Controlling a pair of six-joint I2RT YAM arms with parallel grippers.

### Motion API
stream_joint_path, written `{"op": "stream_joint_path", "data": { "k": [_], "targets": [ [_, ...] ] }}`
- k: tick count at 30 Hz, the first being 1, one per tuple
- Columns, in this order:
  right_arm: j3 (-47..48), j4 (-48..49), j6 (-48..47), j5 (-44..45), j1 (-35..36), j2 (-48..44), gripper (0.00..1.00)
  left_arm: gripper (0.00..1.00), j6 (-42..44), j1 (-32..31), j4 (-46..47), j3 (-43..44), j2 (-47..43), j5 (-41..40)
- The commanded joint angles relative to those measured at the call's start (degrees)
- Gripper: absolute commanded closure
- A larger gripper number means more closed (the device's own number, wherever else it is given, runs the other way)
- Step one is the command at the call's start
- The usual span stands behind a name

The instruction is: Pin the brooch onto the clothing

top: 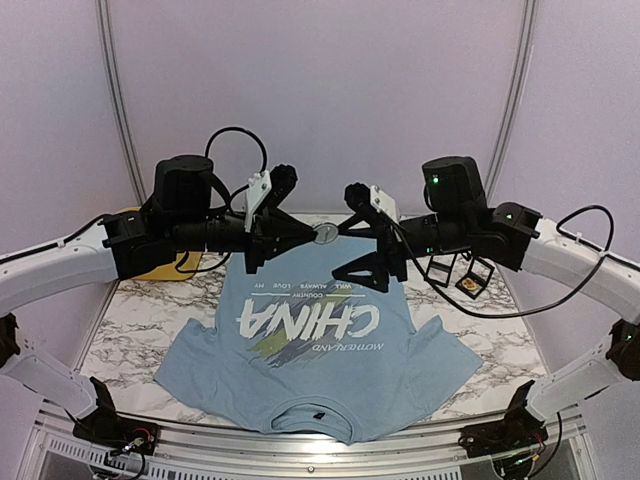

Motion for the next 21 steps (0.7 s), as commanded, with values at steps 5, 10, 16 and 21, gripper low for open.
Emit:
{"op": "stream_joint_path", "data": {
  "k": [5,10,16,21],
  "targets": [
    [-11.0,35.6,26.7,-15.2,-6.9,-3.2,0.14,1.00,-9.5,0.2,10.6,-1.2,-2.0,0.4],
    [-13.7,45.2,31.4,-14.1,-6.3,-2.2,0.57,1.00,-10.4,0.2,10.7,-0.9,-1.7,0.0],
    [-13.3,46.0,27.9,-15.0,-4.2,-2.0,0.60,1.00,-10.5,0.2,10.7,-0.7,-1.5,0.0],
    [-11.1,42.0,26.3,-14.7,-2.9,0.4,0.69,1.00,-10.3,0.2,10.7,-0.5,-1.3,0.0]
  ]
}}
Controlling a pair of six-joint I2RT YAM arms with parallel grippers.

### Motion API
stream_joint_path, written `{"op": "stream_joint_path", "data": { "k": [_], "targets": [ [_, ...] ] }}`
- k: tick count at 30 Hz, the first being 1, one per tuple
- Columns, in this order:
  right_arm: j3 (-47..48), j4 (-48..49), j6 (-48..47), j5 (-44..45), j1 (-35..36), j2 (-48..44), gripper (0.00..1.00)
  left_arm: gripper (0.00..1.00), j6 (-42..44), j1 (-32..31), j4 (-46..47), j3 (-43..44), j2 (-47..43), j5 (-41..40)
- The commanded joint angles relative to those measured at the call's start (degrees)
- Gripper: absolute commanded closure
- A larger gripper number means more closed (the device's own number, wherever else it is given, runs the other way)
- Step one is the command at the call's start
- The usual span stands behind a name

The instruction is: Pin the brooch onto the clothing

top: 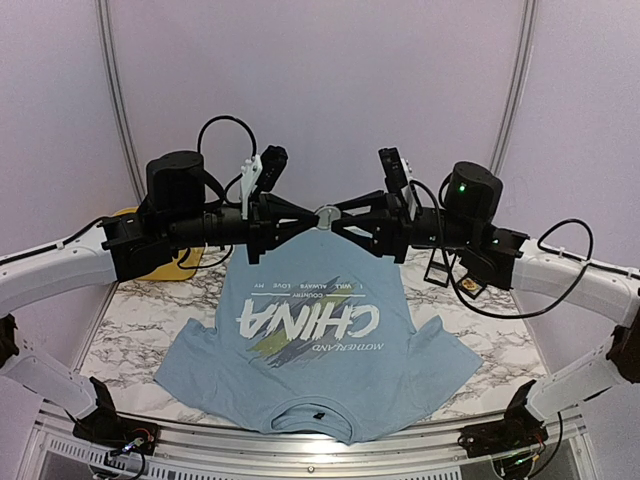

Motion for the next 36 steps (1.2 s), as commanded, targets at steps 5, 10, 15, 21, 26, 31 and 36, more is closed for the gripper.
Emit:
{"op": "stream_joint_path", "data": {
  "k": [5,10,15,21,26,31,36],
  "targets": [
    [3.2,-1.1,-1.0,-0.2,1.0,2.5,0.79,1.00,-0.3,0.2,2.1,0.9,-0.6,0.2],
    [3.1,-0.5,-0.9,0.2,1.0,2.4,0.88,1.00,-0.2,0.2,2.1,0.8,-0.5,0.5],
    [3.1,-1.5,-1.2,0.7,1.0,2.3,0.97,1.00,0.3,0.2,2.1,0.5,-0.4,0.6],
    [3.8,-1.8,-1.0,0.8,1.0,2.5,1.00,1.00,6.3,-1.6,-1.2,1.1,0.2,1.5],
    [6.8,-8.0,-2.1,4.6,1.0,4.2,1.00,1.00,12.8,-3.6,-4.3,0.8,0.4,3.3],
    [9.0,-10.6,-1.6,6.9,0.9,5.5,0.97,1.00,16.9,-5.4,-8.3,2.5,2.0,5.0],
    [11.3,-13.9,-2.8,6.9,1.0,7.1,0.92,1.00,17.0,-5.6,-8.3,2.5,1.8,4.0]
  ]
}}
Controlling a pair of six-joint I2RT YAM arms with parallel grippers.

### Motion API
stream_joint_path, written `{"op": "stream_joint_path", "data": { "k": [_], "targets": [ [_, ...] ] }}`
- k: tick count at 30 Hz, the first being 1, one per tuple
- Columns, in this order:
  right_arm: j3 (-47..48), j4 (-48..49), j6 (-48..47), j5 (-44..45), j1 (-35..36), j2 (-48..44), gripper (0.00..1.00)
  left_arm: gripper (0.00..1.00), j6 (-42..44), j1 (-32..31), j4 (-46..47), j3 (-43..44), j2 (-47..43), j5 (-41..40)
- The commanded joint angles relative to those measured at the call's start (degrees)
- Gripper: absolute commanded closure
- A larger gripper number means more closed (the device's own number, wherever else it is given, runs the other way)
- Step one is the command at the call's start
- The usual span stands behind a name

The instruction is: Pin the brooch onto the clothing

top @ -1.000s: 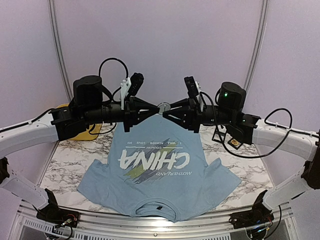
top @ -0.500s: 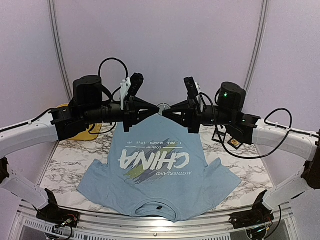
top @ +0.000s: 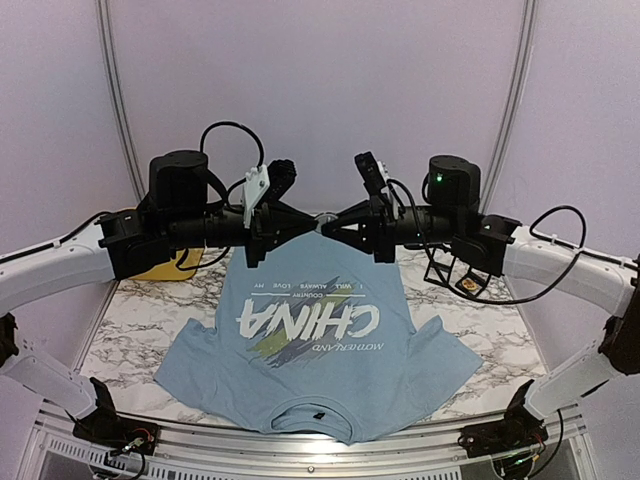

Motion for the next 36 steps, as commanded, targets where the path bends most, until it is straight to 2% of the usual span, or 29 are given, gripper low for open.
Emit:
{"op": "stream_joint_path", "data": {
  "k": [1,3,6,8,13,16,20,21,24,26,28,33,34,36],
  "targets": [
    [4.8,-1.8,-1.1,5.5,0.5,2.8,0.86,1.00,2.0,-4.0,-2.1,0.8,1.3,5.2],
    [5.2,-4.5,-3.7,3.5,0.5,3.0,0.72,1.00,0.1,-3.5,0.9,-0.6,0.2,1.6],
    [5.5,-9.4,-8.6,1.8,0.9,2.1,0.42,1.00,-3.8,-1.3,4.7,-2.0,-0.6,-3.4],
    [5.2,-11.7,-11.7,3.2,1.4,0.8,0.28,1.00,-5.4,-0.1,5.8,-2.3,-0.8,-4.9],
    [3.1,-14.3,-17.3,4.9,1.6,-4.9,0.14,1.00,-6.3,1.2,6.8,-3.0,-1.1,-4.3],
    [0.6,-11.9,-17.5,7.2,1.5,-9.0,0.10,1.00,-6.9,1.3,6.8,-2.9,-0.8,-3.3],
    [-1.7,-6.8,-15.1,8.9,1.5,-9.8,0.15,1.00,-7.8,1.3,7.1,-2.6,-0.5,-1.4],
    [-1.7,-6.5,-15.0,9.8,1.5,-9.7,0.20,1.00,-8.1,1.4,7.2,-2.6,-0.6,-1.0],
    [-1.5,-6.2,-13.7,13.7,1.2,-8.9,0.49,1.00,-8.1,1.3,7.2,-2.7,-1.0,1.8],
    [-1.0,-3.8,-12.2,12.3,0.6,-8.1,0.66,1.00,-8.2,1.4,7.2,-2.9,-1.0,3.1],
    [-0.4,-2.6,-11.2,9.5,0.4,-7.4,0.72,1.00,-8.4,1.3,7.2,-3.0,-1.1,3.1],
    [1.0,-2.9,-10.3,6.5,0.4,-5.5,0.73,1.00,-8.7,1.4,7.1,-2.7,-1.0,3.3],
    [1.1,-3.0,-10.1,6.6,0.4,-5.2,0.76,1.00,-8.8,1.4,7.1,-2.7,-1.0,3.6],
    [0.8,-3.0,-9.7,7.0,0.4,-5.0,0.92,1.00,-8.8,1.4,7.1,-2.6,-0.9,4.2]
  ]
}}
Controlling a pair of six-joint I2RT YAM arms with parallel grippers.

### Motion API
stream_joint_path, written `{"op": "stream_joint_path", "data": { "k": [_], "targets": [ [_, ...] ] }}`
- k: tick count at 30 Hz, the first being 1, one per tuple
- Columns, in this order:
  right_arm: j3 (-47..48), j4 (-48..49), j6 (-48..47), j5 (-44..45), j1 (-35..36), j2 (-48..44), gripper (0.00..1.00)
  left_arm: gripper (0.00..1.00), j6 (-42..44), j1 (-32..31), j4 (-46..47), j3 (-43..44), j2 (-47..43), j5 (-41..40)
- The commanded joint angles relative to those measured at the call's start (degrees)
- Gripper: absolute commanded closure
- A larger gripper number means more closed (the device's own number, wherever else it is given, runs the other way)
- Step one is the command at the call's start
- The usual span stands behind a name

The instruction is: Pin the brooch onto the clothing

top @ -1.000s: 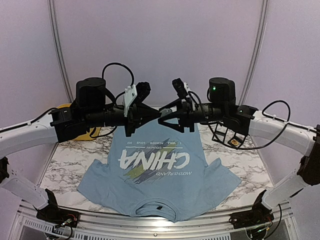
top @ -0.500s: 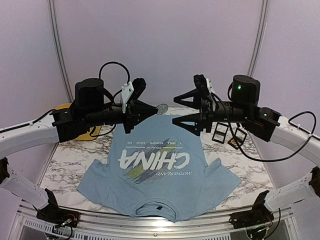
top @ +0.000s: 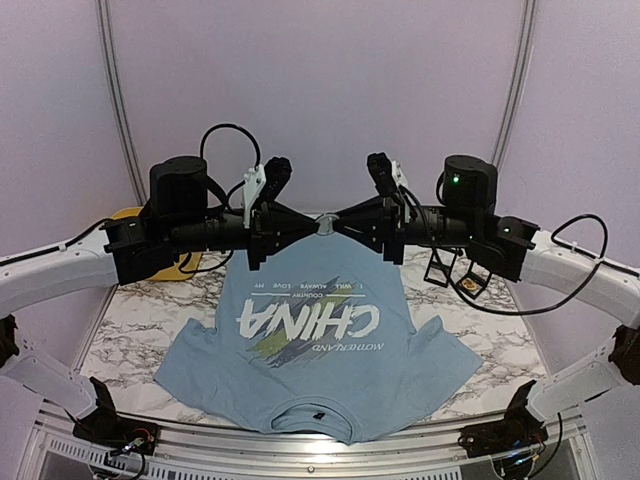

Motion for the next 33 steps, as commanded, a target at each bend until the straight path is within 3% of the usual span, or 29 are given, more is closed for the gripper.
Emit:
{"op": "stream_joint_path", "data": {
  "k": [1,17,18,20,21,24,26,29,33],
  "targets": [
    [1.9,1.8,2.0,-0.7,-0.1,0.6,0.98,1.00,-0.7,0.1,2.0,0.2,-0.9,2.3],
    [0.9,-0.7,1.5,-2.2,-0.7,-0.5,1.00,0.98,-1.5,0.0,2.2,0.4,-0.4,1.3],
    [0.6,-0.9,1.6,0.6,-0.7,-0.7,1.00,0.73,-2.1,0.1,2.2,0.5,0.3,-0.7],
    [-1.2,-1.0,1.9,9.7,-1.0,-1.7,1.00,0.12,-3.4,0.1,2.1,0.7,2.3,-8.2],
    [-2.8,-1.0,1.6,16.9,-1.1,-2.3,1.00,0.02,-4.0,0.0,2.1,0.7,3.6,-14.3],
    [-11.6,0.1,-1.7,48.0,-1.3,-2.4,1.00,0.01,-2.2,-0.2,-0.1,0.3,8.4,-26.2],
    [-15.5,-0.3,-5.2,63.9,-1.2,-0.4,1.00,0.01,2.6,-2.0,-5.1,1.5,13.1,-30.2],
    [-20.2,1.0,-5.7,68.8,-0.2,1.3,1.00,0.01,9.7,-6.3,-8.8,1.2,18.9,-29.7],
    [-28.7,8.1,-6.5,63.5,0.5,-0.6,1.00,0.21,8.6,-7.5,-7.2,1.2,24.4,-13.6]
  ]
}}
